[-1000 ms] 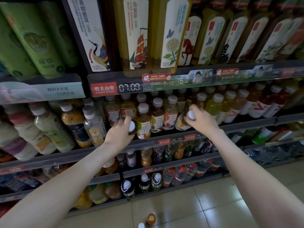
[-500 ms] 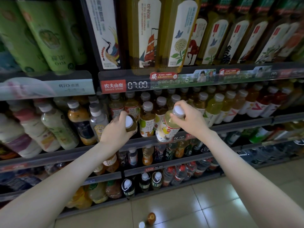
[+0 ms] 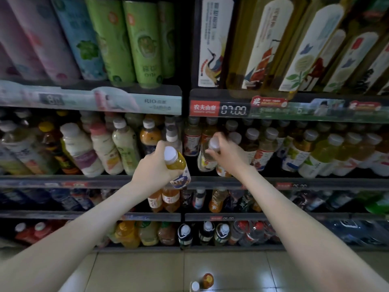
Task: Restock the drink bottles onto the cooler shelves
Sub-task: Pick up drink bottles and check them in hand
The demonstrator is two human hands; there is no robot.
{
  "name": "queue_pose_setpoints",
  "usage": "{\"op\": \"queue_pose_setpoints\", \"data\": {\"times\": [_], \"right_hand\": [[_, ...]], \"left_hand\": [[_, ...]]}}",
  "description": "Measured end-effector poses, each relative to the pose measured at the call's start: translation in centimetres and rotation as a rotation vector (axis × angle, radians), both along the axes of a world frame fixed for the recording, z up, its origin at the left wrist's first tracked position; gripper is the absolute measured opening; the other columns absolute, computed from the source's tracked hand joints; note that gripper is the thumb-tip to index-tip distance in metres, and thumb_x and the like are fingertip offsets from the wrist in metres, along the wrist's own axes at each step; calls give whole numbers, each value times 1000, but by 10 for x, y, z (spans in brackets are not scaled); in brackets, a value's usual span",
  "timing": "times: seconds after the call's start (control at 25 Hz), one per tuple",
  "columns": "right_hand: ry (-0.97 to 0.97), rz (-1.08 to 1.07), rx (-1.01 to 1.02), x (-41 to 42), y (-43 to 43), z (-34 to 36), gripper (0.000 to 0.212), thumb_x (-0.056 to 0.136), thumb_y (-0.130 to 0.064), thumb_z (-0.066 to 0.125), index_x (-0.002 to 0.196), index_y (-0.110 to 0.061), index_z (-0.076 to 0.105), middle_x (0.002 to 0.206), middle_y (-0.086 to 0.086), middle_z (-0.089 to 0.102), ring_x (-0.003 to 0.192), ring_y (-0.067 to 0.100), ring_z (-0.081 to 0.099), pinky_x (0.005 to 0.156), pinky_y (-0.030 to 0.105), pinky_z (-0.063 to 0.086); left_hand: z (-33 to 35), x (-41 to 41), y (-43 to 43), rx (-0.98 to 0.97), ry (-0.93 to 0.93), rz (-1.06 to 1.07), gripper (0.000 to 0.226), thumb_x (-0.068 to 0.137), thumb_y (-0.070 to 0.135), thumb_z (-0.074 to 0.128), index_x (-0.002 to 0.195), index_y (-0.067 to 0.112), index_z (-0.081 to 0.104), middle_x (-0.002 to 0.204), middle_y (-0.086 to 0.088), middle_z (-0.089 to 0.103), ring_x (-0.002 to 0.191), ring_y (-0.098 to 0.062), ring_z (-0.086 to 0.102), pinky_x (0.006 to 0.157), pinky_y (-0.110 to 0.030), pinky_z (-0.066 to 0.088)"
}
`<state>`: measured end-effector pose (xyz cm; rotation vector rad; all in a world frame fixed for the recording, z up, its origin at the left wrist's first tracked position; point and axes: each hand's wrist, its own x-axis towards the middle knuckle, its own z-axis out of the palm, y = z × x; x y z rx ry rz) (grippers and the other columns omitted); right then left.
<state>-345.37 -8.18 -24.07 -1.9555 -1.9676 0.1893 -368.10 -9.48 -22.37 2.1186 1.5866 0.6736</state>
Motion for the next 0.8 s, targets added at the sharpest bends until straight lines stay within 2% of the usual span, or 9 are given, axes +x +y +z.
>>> {"op": "queue_pose_setpoints", "data": {"times": [0.12, 0.28, 0.32, 0.4, 0.48, 0.52, 0.6, 0.72, 0.8], "right_hand": [[-42, -33, -103, -9, 19, 0, 60, 101, -39, 42, 148, -11, 20, 120, 20, 57, 104, 33, 58, 67, 33, 39], [-171, -96, -127, -15, 30, 16, 56, 101, -39, 39, 149, -16, 18, 121, 15, 58, 103, 31, 59, 68, 34, 42], [-116, -69, -121, -15, 27, 22, 58, 101, -39, 41, 150, -19, 18, 121, 14, 59, 104, 30, 60, 69, 34, 44], [162, 58, -189, -16, 15, 27, 66, 95, -44, 50, 150, -24, 21, 129, 9, 57, 112, 25, 58, 83, 37, 50], [323, 193, -353, -19, -5, 25, 84, 83, -52, 64, 151, -27, 21, 146, 3, 44, 125, 21, 49, 99, 34, 44], [340, 217, -427, -18, -15, 19, 95, 77, -54, 70, 152, -27, 18, 149, -1, 39, 129, 19, 45, 101, 32, 41], [411, 182, -448, -14, -29, 5, 105, 69, -56, 76, 150, -25, 17, 146, -3, 42, 128, 17, 46, 98, 32, 44], [609, 69, -326, 11, -47, -5, 74, 76, -38, 77, 135, -21, 35, 122, -6, 59, 110, 11, 58, 87, 31, 50], [841, 30, -305, 34, -62, -5, 52, 81, -20, 75, 122, -26, 44, 112, -6, 65, 102, 9, 64, 87, 32, 52]], "left_hand": [[-1, -10, 10, -100, -119, 41, 58, 71, 35, 78, 111, 25, 37, 86, 5, 60, 80, -22, 61, 67, -35, 52], [-1, -9, 25, -185, -224, 55, 61, 63, 39, 82, 107, 25, 43, 92, 10, 61, 88, -16, 61, 77, -36, 53], [-1, -5, 28, -199, -225, 67, 62, 61, 42, 82, 107, 25, 45, 93, 10, 61, 89, -16, 61, 77, -36, 53], [2, 6, 32, -205, -174, 106, 64, 59, 49, 81, 107, 24, 47, 95, 7, 62, 89, -16, 61, 74, -33, 52], [6, 20, 34, -230, -134, 129, 62, 59, 54, 79, 104, 20, 53, 86, 5, 64, 79, -13, 62, 65, -28, 49], [8, 31, 35, -250, -120, 120, 58, 60, 56, 77, 98, 17, 58, 77, 5, 64, 71, -11, 61, 58, -26, 47], [12, 56, 32, -260, -74, 92, 58, 59, 63, 72, 87, 13, 60, 67, 4, 63, 63, -11, 61, 54, -25, 47], [15, 93, 28, -141, 112, -14, 71, 67, 76, 58, 97, 12, 52, 86, 1, 60, 80, -17, 57, 66, -30, 47], [15, 108, 30, -148, 68, -206, 65, 76, 74, 51, 112, 20, 50, 98, 2, 62, 89, -17, 59, 74, -32, 48]]}}
